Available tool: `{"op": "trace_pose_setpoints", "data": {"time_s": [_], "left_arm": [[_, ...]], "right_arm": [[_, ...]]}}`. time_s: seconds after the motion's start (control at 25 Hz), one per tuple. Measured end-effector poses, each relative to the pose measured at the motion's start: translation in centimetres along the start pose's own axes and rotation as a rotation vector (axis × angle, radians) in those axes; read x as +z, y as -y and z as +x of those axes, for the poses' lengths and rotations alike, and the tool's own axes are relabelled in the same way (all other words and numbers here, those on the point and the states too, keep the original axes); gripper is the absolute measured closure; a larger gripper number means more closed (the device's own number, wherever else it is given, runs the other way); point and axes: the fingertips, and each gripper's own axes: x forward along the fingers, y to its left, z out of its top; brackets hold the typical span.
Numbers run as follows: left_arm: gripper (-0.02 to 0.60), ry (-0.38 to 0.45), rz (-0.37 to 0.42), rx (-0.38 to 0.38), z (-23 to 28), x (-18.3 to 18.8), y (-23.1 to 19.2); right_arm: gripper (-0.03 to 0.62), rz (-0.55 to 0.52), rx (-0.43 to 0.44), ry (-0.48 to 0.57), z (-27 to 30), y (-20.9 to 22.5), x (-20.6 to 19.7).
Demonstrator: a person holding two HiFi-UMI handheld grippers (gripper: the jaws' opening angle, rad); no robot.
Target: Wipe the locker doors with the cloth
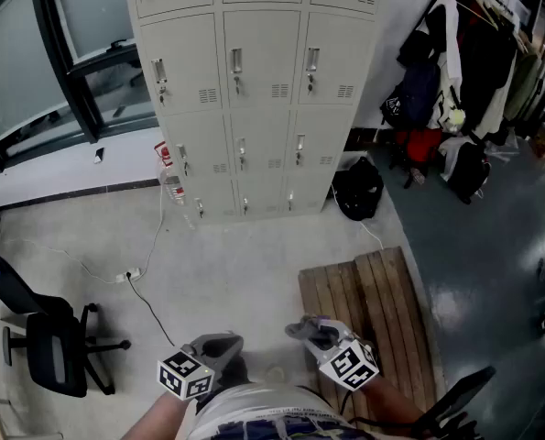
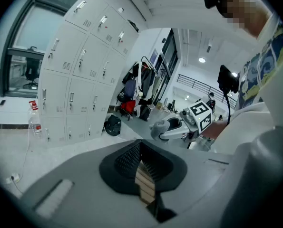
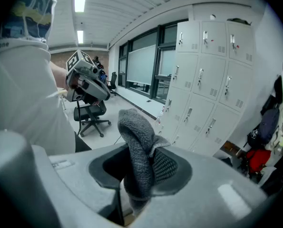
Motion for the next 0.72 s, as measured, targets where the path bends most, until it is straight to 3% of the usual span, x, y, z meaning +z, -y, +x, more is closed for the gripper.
{"op": "trace_pose_setpoints", "data": {"time_s": [0.16, 0.36, 0.52, 0.72], "left_arm": [[0.581, 0.042, 0.015, -0.011, -1.4, 1.3, 1.3], [0.581, 0.114, -0.003, 0.029, -3.1, 3.7, 0.7], [0.581, 0.167, -0.016, 0.048, -4.1, 5.8, -2.0], [0.581, 0.199, 0.012, 0.022, -3.4, 10.4, -7.8]], "right_arm": [[0.479, -0.014, 0.0, 0.031, -0.4, -0.7, 1.9], [0.479, -0.066, 0.023, 0.062, 0.1, -0.6, 4.5], [0.479, -0.095, 0.038, 0.066, 1.7, 0.2, 6.7], [0.477, -0.103, 0.023, 0.07, 5.0, 4.3, 10.7]]}}
